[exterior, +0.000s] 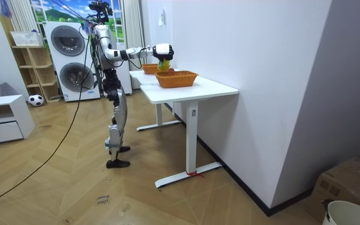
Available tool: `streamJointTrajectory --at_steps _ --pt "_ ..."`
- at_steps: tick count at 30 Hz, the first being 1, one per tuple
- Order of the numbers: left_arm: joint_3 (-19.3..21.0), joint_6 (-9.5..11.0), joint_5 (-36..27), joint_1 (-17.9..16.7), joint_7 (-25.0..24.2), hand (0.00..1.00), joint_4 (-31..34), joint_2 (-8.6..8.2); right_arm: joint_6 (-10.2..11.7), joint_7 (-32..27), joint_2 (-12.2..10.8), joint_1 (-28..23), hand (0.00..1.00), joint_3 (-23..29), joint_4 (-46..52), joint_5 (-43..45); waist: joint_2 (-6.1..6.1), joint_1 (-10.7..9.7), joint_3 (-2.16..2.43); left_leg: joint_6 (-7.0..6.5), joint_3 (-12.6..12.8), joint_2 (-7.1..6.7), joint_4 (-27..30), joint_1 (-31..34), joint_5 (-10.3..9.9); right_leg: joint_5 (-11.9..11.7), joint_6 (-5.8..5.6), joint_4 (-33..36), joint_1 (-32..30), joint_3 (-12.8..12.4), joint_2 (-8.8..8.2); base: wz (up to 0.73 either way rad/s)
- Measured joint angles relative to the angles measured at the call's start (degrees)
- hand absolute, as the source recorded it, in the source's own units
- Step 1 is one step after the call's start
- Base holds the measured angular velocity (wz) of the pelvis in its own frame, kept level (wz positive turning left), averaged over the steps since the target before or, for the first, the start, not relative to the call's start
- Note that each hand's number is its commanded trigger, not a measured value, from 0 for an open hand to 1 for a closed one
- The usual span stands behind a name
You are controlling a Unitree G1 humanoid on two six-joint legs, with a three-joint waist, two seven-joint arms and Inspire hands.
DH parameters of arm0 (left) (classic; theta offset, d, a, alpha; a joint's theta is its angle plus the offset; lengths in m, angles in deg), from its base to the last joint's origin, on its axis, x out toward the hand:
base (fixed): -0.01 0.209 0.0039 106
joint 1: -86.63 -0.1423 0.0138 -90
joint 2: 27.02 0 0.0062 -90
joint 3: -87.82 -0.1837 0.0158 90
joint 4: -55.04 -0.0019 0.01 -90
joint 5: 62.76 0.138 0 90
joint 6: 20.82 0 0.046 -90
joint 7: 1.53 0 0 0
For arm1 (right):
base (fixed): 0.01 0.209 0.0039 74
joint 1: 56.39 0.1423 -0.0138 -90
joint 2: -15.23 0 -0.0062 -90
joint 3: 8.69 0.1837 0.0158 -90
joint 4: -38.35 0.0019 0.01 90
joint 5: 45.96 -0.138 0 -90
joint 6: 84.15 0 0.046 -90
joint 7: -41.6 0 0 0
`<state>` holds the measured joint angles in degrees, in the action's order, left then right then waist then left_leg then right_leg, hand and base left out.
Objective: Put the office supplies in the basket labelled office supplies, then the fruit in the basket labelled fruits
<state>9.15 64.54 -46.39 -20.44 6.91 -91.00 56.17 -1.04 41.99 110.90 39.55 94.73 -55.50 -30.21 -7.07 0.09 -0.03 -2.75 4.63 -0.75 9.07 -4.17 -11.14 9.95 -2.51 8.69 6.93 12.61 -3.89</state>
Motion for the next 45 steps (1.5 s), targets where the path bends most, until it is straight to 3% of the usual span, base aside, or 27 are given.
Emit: streamJointTrajectory --at_steps 17,24,30,31,32,33,34,35,45 --pt "0.9 0.0 0.0 -0.1 0.1 0.00 0.7 0.13 0.1 -0.6 0.0 -1.5 1.00 1.6 -2.4 -1.7 -0.02 -0.8 0.01 0.00 0.2 0.01 -0.3 -0.3 0.0 0.0 0.00 0.0 -0.1 -0.7 0.06 0.00" --pt "0.9 0.0 0.1 -0.1 0.2 0.00 1.0 0.12 0.0 -0.6 0.0 -1.5 1.00 1.6 -4.7 -1.6 -0.01 -1.0 0.04 0.00 1.3 0.05 -0.4 -0.5 0.0 0.0 0.00 0.0 -0.3 -1.5 0.08 -0.08" --pt "0.9 0.0 0.0 -0.1 0.1 0.00 1.2 0.18 0.0 -0.6 0.0 -1.5 0.99 1.6 -5.0 -1.8 0.28 -1.2 0.26 0.00 1.5 0.07 -0.4 -0.5 0.0 0.0 0.00 0.0 -0.4 -1.5 0.08 -0.02" --pt "0.9 0.0 0.0 -0.2 0.1 0.00 1.2 0.18 0.0 -0.6 0.0 -1.5 0.92 1.6 -5.0 -1.8 0.33 -1.2 0.28 0.00 1.5 0.07 -0.4 -0.5 0.0 0.0 0.00 0.0 -0.4 -1.5 0.07 0.00" --pt "0.9 0.0 0.0 -0.2 0.1 0.00 1.2 0.18 0.0 -0.6 0.0 -1.5 0.67 1.6 -5.0 -1.8 0.35 -1.2 0.28 0.00 1.5 0.07 -0.4 -0.5 0.0 0.0 0.00 0.0 -0.4 -1.5 0.07 0.00" --pt "0.9 0.0 0.0 -0.2 0.0 0.00 1.2 0.18 0.0 -0.6 0.0 -1.5 0.53 1.6 -5.0 -1.8 0.36 -1.2 0.28 0.00 1.5 0.07 -0.4 -0.5 0.0 0.0 0.00 0.0 -0.4 -1.5 0.07 0.00" --pt "0.9 -0.1 0.1 -0.2 0.0 0.00 1.2 0.18 0.0 -0.6 0.0 -1.5 0.21 1.6 -5.0 -1.7 0.40 -1.2 0.26 0.00 1.5 0.08 -0.4 -0.5 0.0 0.0 0.00 0.0 -0.4 -1.5 0.07 0.00" --pt "0.9 -0.1 0.0 -0.2 0.0 0.00 1.2 0.17 0.0 -0.5 0.0 -1.5 0.02 1.6 -5.0 -1.7 0.44 -1.2 0.24 0.00 1.5 0.08 -0.4 -0.5 0.0 0.0 0.00 0.0 -0.4 -1.5 0.07 0.00" --pt "0.8 -0.3 -0.1 -0.3 0.0 0.00 0.8 0.03 -0.1 -0.2 0.0 -2.7 0.00 1.5 -7.5 -1.6 1.18 -1.2 0.11 0.00 1.6 0.07 -0.4 -0.5 0.0 0.0 0.00 0.0 -0.4 -1.5 0.07 0.00"
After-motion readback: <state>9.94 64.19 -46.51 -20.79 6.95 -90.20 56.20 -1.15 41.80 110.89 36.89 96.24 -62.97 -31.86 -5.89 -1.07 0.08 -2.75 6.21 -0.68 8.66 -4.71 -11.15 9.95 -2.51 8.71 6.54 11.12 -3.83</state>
